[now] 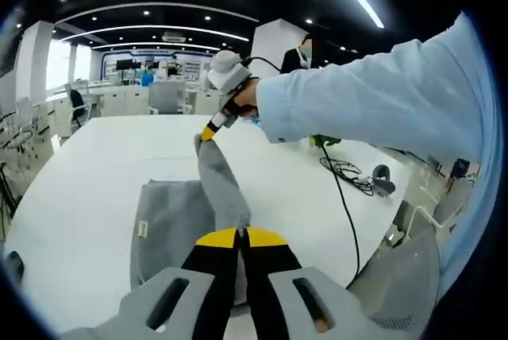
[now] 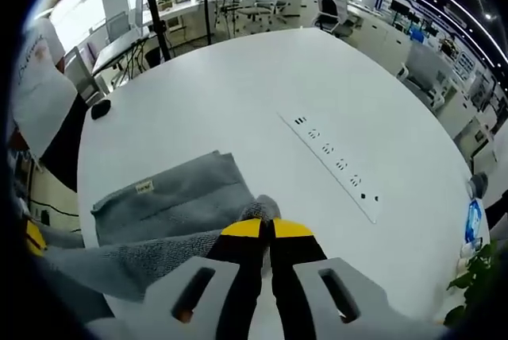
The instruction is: Fold the towel on the table until its edges align and the towel forms a compact rectangular stack.
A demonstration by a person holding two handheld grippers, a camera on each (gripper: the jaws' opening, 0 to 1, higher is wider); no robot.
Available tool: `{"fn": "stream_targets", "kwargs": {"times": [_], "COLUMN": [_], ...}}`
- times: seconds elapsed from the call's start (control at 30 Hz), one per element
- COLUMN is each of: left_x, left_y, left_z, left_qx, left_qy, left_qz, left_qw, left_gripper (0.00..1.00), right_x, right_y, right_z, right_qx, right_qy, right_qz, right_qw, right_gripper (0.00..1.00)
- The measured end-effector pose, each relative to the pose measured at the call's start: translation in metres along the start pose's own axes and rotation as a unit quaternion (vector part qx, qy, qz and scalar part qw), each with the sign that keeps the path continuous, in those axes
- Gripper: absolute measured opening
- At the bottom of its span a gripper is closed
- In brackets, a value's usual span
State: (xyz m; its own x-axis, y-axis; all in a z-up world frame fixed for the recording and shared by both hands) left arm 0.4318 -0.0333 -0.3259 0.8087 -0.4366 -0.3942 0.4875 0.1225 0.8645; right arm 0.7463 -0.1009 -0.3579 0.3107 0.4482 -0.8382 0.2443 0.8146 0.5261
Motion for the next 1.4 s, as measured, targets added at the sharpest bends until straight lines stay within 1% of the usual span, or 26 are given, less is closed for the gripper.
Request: {"fn": "stream_targets", "kwargs": {"times": [0.1, 0.27, 0.4, 0.63, 0.77, 0.83, 0.97, 1.1, 1.2, 1.33, 1.4], "left_x": [-0.004, -0.009, -0.014, -0.018, -0.018, -0.018, -0.021, -0.023, -0.023, -0.023, -0.023], "left_y": [0.003, 0.008, 0.011, 0.01, 0.003, -0.001, -0.009, -0.017, -0.021, -0.028, -0.033], "left_z": [-0.004, -0.008, -0.016, -0.029, -0.044, -0.05, -0.065, -0.074, -0.08, -0.086, -0.09], "left_qx": [-0.006, -0.01, -0.015, -0.022, -0.033, -0.034, -0.047, -0.056, -0.062, -0.069, -0.073], "left_qy": [0.003, 0.007, 0.016, 0.032, 0.045, 0.053, 0.067, 0.078, 0.085, 0.092, 0.098], "left_qz": [0.005, 0.013, 0.019, 0.021, 0.019, 0.016, 0.012, 0.009, 0.006, 0.001, -0.004], "left_qw": [1.0, 0.9998, 0.9996, 0.999, 0.9983, 0.9979, 0.9966, 0.9953, 0.9944, 0.9934, 0.9925], "left_gripper": [0.02, 0.02, 0.02, 0.02, 0.02, 0.02, 0.02, 0.02, 0.02, 0.02, 0.02], "right_x": [0.0, 0.006, 0.008, 0.015, 0.032, 0.035, 0.049, 0.064, 0.065, 0.076, 0.081], "right_y": [0.009, 0.023, 0.028, 0.038, 0.045, 0.044, 0.043, 0.046, 0.046, 0.049, 0.047], "right_z": [-0.005, -0.005, -0.009, -0.016, -0.015, -0.02, -0.027, -0.023, -0.034, -0.035, -0.041], "right_qx": [-0.001, -0.003, -0.004, -0.005, -0.007, -0.008, -0.008, -0.01, -0.012, -0.018, -0.019], "right_qy": [0.001, 0.005, 0.009, 0.016, 0.023, 0.027, 0.034, 0.04, 0.044, 0.049, 0.052], "right_qz": [0.001, 0.004, 0.005, 0.005, 0.0, -0.003, -0.01, -0.014, -0.016, -0.018, -0.021], "right_qw": [1.0, 1.0, 0.9999, 0.9998, 0.9997, 0.9996, 0.9993, 0.999, 0.9988, 0.9985, 0.9982], "right_gripper": [0.0, 0.0, 0.0, 0.0, 0.0, 0.0, 0.0, 0.0, 0.01, 0.01, 0.01]}}
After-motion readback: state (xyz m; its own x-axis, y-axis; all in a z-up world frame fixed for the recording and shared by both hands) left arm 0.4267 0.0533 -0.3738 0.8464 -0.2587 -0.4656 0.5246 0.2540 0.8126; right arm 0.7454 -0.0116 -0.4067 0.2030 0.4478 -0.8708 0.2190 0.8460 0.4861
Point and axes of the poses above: the point that each gripper's makers call its tool centre point, and the gripper's own axes: x roughly forward along the fingers, z roughly to its right, y roughly out of its top, the point moved 4 cm from there along -x, roughly backward along the fingers, and after that the axes turned 10 degrees about -x, right-handed, at the moved point
